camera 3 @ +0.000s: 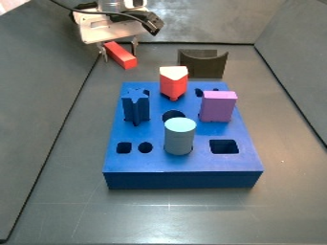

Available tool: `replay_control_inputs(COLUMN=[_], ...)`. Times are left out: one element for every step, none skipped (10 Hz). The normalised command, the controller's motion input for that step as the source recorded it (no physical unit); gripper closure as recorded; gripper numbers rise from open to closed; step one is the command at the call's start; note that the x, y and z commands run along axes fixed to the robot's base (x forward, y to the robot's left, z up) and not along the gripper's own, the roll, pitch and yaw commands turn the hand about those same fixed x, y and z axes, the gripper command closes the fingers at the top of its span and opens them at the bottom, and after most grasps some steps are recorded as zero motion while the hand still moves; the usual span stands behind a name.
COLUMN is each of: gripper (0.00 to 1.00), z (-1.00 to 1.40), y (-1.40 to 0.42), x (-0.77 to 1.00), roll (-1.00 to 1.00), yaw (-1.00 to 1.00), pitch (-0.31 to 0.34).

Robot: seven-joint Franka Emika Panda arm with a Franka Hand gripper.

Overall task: Pick up the rectangle object. Move up. Place the rectangle object on the fixture. Regrasp the rectangle object. Move to above the board. Insert the rectangle object.
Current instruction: Pick up the rectangle object.

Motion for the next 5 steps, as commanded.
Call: replay_control_inputs(gripper=[0.0,0.0,0.0,0.0,0.0], z=[-1.0,-0.55,0.0,0.0,0.0], y=[0.0,0.0,0.0,0.0,0.03], x=[0.02,0.14,0.0,0.0,-0.02], roll=[0.0,0.05,0.0,0.0,0.01], yaw=[0.0,0.03,0.0,0.0,-0.02], pitch=[0.034,0.156,-0.007,0.004,0.0])
